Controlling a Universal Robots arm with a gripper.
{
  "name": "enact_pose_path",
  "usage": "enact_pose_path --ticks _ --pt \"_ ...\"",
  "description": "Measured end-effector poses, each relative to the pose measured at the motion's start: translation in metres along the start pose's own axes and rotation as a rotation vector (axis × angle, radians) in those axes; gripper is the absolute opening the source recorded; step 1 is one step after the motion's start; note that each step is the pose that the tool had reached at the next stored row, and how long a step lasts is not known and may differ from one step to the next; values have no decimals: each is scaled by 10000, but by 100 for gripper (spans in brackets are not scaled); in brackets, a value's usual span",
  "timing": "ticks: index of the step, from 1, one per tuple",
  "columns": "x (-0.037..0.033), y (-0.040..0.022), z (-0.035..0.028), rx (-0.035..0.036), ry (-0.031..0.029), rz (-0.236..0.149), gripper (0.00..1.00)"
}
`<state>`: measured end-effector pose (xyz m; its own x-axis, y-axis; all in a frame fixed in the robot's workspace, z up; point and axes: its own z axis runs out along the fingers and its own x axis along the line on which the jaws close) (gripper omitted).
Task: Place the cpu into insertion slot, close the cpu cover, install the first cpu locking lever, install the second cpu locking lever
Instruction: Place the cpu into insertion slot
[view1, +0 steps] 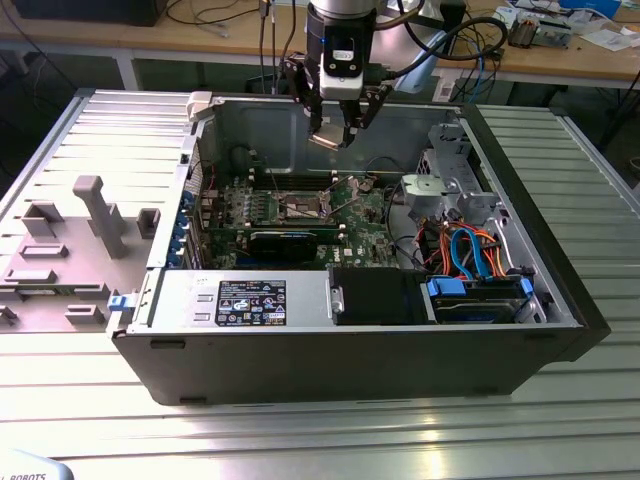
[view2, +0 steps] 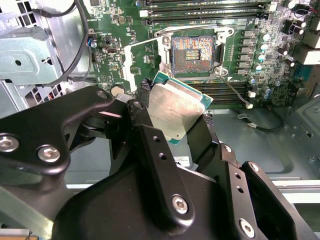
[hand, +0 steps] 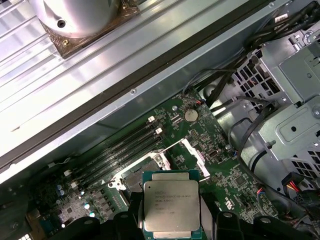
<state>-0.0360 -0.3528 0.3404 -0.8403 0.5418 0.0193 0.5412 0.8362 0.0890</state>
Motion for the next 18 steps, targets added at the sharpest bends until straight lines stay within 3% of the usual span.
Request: enact_pose_path --ticks 18 --pt "0 -2 20 -2 -8 86 54"
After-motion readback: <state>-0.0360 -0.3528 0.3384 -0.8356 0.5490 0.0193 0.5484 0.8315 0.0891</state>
